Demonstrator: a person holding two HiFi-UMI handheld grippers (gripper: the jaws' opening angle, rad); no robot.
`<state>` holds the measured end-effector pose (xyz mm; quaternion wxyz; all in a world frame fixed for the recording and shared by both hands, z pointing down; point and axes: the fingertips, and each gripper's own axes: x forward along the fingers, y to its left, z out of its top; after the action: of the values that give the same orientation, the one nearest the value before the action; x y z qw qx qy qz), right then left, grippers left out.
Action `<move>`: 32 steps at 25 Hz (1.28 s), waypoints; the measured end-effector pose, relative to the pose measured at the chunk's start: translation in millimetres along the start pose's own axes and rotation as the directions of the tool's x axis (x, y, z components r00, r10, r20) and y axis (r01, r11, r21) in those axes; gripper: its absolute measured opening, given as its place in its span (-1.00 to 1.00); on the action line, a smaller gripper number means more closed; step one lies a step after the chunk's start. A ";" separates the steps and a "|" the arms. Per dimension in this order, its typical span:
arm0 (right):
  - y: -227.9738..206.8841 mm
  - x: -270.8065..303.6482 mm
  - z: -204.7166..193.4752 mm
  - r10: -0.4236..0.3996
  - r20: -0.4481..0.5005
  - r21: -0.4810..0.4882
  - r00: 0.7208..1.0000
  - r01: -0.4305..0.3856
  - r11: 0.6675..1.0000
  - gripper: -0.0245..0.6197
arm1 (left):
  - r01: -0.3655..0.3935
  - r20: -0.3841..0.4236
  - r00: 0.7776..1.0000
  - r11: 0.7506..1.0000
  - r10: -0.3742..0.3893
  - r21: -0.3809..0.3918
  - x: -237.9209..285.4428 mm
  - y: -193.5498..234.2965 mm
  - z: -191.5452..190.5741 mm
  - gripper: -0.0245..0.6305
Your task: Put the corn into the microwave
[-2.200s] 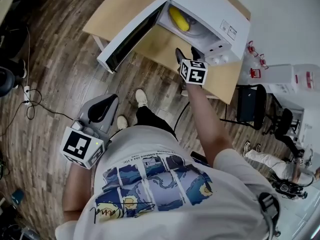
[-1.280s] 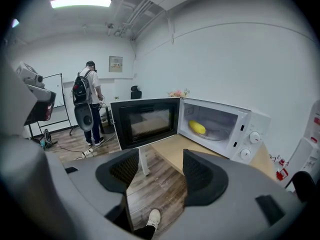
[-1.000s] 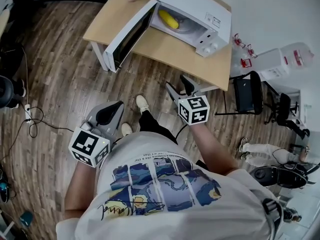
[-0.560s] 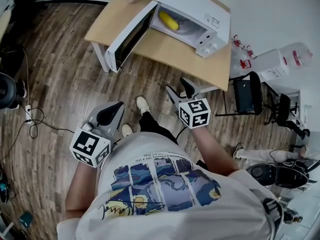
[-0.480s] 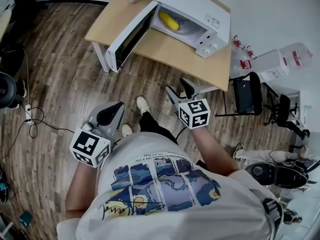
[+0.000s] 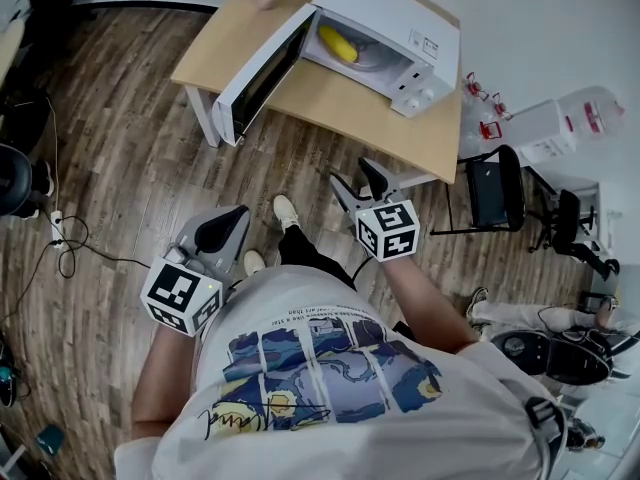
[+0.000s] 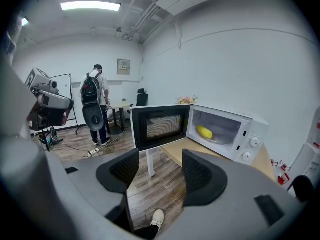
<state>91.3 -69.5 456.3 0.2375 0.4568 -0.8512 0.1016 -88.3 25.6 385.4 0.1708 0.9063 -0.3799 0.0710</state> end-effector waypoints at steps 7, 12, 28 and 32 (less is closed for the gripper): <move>1.4 -1.3 3.8 0.001 0.001 -0.002 1.000 -0.001 1.000 -0.09 | 0.003 -0.002 1.000 1.000 -0.003 -0.001 -0.1 1.4 2.0 -0.90; 1.5 -1.3 3.4 0.003 0.003 0.000 1.000 -0.003 1.000 -0.09 | 0.004 -0.001 1.000 1.000 -0.004 -0.003 -0.7 0.4 0.4 -0.90; 2.2 -2.8 14.1 -0.003 0.056 -0.040 0.998 0.005 0.999 -0.47 | 0.003 -0.009 1.000 1.000 -0.003 -0.007 0.2 3.6 -0.2 -0.90; 2.0 -3.9 14.7 -0.014 0.061 -0.049 0.998 0.017 0.999 -0.58 | 0.003 -0.011 1.000 1.000 -0.003 -0.010 -0.1 4.3 -2.2 -0.90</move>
<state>86.9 -71.2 441.7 0.2238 0.4603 -0.8567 0.0647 -91.5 23.6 388.5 0.1774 0.9057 -0.3779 0.0737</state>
